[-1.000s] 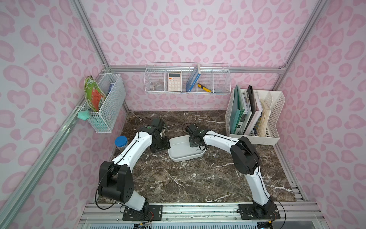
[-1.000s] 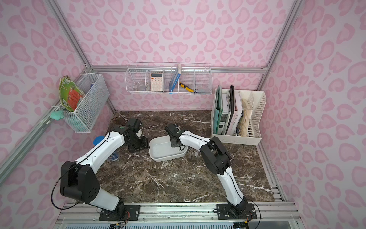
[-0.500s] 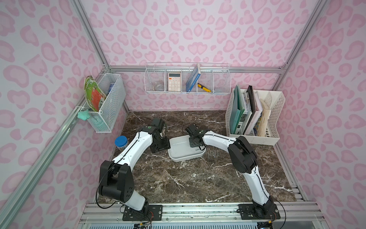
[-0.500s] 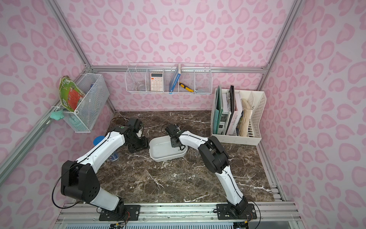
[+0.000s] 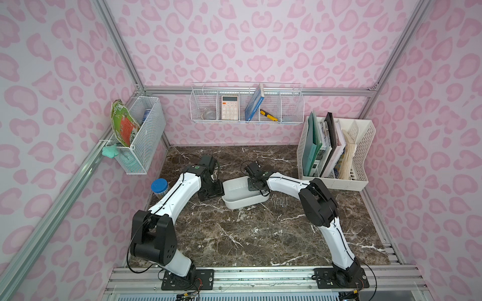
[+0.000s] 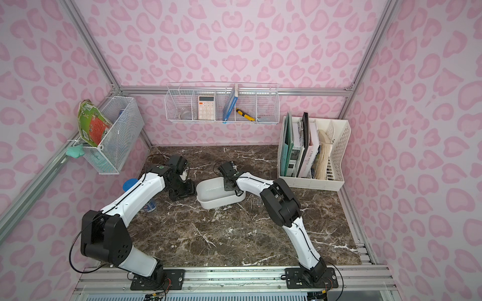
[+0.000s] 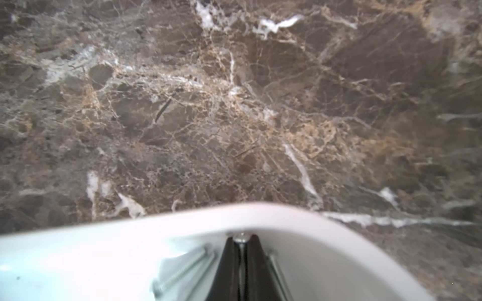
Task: Take out the screws from the storage box
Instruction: Pick up the screw from the storage box, then place the screw at the center of the board.
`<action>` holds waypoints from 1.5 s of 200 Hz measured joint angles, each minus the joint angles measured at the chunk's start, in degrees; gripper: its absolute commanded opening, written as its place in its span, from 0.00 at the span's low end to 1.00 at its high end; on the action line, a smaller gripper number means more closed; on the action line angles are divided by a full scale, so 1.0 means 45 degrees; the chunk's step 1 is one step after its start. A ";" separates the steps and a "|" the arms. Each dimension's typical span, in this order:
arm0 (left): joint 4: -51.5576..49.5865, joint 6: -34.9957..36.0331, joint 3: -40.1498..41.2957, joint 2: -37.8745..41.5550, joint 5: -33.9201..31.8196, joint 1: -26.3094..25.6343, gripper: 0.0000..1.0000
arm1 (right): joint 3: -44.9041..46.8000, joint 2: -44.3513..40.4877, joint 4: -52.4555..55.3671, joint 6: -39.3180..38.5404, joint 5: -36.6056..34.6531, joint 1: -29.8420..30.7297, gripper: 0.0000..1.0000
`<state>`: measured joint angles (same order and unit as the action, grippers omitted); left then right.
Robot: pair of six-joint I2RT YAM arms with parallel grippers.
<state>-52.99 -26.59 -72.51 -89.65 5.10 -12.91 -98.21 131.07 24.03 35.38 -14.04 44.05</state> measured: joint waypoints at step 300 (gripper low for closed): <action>-0.0005 0.0000 0.0000 -0.0097 -0.0272 -0.0015 0.67 | 0.8840 -0.7223 -0.2293 0.1938 0.0389 -0.0709 0.08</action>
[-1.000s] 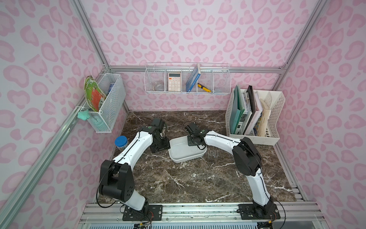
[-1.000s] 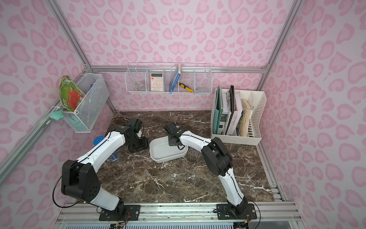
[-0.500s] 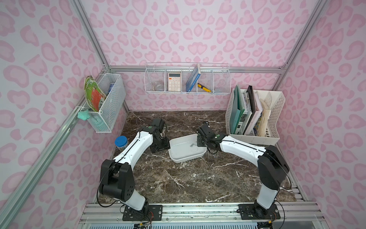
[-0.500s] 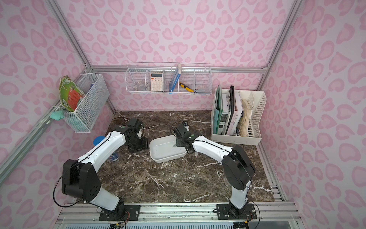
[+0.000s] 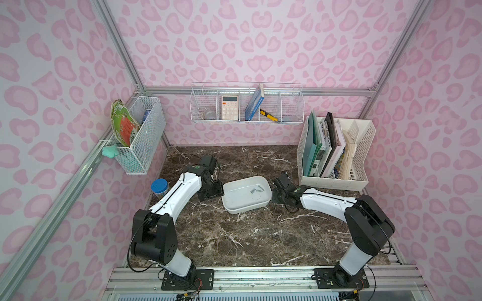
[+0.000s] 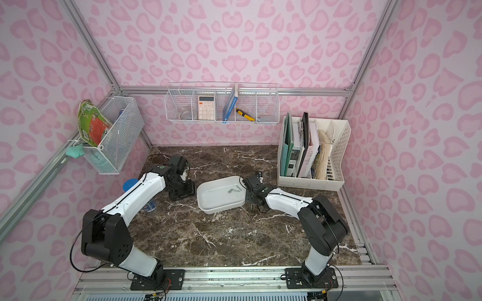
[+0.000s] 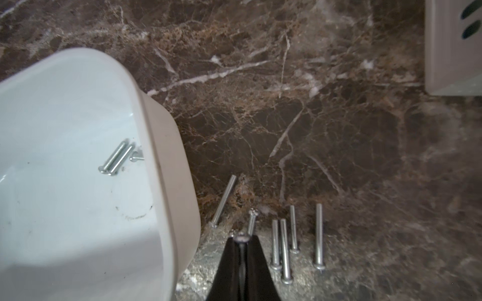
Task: Take out the screws from the storage box
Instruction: Place the screw at the center of the board.
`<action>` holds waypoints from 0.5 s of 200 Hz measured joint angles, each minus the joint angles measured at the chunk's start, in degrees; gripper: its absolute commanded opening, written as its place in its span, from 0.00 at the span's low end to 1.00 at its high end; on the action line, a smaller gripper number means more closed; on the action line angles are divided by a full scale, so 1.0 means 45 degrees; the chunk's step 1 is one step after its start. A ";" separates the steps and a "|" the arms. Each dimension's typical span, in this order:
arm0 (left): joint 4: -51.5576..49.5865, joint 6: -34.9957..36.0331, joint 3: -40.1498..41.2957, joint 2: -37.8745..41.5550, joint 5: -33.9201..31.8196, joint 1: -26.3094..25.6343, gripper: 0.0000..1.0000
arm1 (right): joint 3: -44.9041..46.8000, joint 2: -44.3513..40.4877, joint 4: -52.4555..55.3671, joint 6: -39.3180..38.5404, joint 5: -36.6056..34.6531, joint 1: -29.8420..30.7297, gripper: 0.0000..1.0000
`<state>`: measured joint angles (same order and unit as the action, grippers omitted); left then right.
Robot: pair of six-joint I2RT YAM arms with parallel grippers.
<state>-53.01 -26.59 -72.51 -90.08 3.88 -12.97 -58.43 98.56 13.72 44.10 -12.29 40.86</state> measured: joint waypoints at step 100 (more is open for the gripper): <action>-0.0005 0.0000 0.0000 -0.0039 -0.0049 0.0000 0.67 | -0.0058 0.1015 -0.0068 0.0282 -0.0053 -0.0019 0.14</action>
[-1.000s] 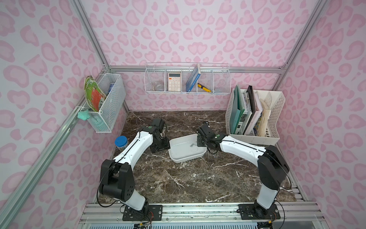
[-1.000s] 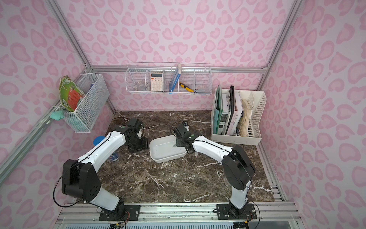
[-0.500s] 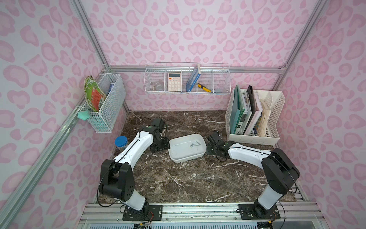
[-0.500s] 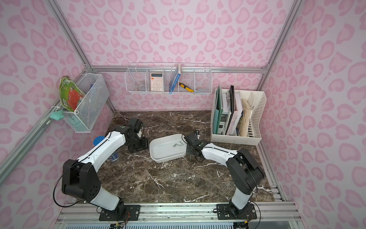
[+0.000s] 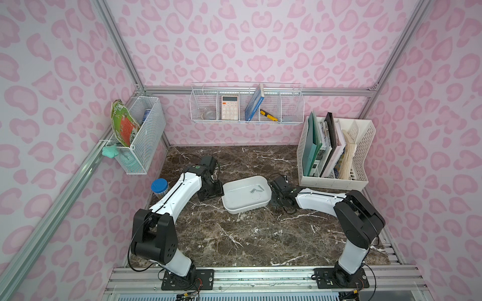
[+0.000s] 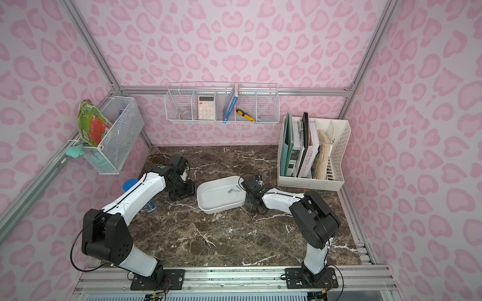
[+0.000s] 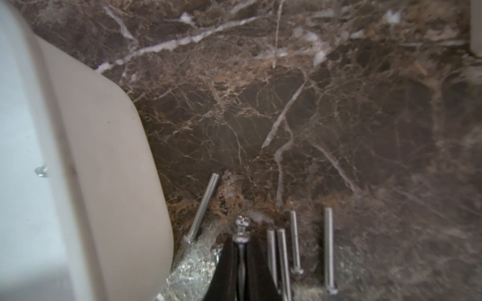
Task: Take out the screws from the storage box
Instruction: Place the screw at the center of the board, then pick up the screw from the storage box.
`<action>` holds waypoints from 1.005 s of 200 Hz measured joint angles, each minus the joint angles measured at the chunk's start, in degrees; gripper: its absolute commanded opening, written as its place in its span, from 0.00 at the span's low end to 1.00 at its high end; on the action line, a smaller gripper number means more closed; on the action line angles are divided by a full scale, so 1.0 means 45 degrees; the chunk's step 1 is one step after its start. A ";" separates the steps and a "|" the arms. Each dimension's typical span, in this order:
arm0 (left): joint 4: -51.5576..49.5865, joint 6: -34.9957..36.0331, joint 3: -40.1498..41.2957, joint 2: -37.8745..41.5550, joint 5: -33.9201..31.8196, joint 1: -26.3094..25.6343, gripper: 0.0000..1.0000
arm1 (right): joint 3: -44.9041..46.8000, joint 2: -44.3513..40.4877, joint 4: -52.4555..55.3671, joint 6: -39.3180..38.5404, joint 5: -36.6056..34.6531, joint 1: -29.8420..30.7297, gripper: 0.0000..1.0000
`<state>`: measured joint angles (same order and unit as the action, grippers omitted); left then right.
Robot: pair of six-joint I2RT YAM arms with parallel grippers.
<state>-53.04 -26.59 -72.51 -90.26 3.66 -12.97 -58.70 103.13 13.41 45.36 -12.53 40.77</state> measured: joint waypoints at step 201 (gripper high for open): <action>0.0000 0.0000 0.0000 0.0107 -0.0049 0.0000 0.67 | -0.5872 0.1710 0.1603 -0.2327 -0.0797 0.1486 0.21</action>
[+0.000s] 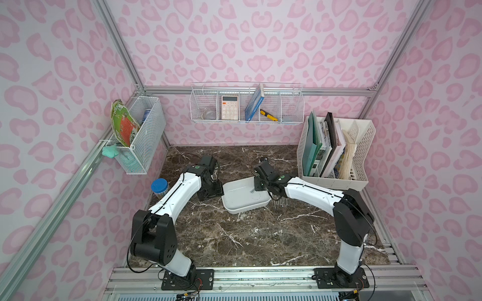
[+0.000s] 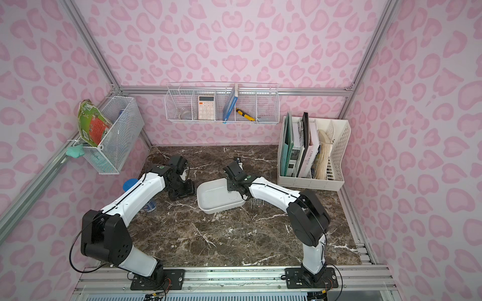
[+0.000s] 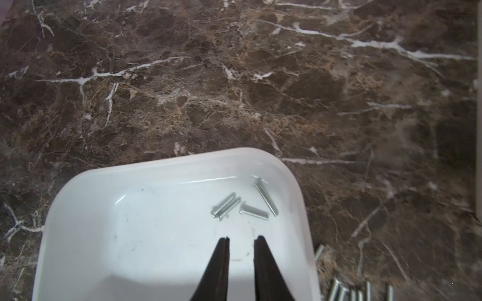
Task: Take out the screws from the storage box
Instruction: Pick up the screw from the storage box.
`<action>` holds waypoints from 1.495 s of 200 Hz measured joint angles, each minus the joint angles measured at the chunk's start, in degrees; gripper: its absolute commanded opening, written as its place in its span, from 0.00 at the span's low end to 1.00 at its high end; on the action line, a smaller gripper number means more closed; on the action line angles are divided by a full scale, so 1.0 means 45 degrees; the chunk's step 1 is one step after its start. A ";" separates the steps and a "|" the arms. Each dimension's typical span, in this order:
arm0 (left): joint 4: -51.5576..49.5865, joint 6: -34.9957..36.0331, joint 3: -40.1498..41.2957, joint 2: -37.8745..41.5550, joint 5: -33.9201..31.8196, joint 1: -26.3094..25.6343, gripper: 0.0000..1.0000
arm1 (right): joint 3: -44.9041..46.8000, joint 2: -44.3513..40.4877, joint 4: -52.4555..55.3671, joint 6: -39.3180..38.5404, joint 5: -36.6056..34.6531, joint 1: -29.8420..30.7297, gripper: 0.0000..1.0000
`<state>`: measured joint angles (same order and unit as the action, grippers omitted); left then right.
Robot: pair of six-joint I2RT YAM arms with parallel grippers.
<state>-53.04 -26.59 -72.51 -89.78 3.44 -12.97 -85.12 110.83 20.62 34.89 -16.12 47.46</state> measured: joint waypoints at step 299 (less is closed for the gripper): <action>0.0005 0.0000 0.0000 -0.0029 0.0117 -0.0010 0.67 | -0.2006 0.3818 0.1039 -0.0253 -0.0204 -0.0636 0.14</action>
<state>-53.01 -26.59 -72.51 -89.91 3.97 -13.02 -94.15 128.01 25.30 33.76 -17.04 44.60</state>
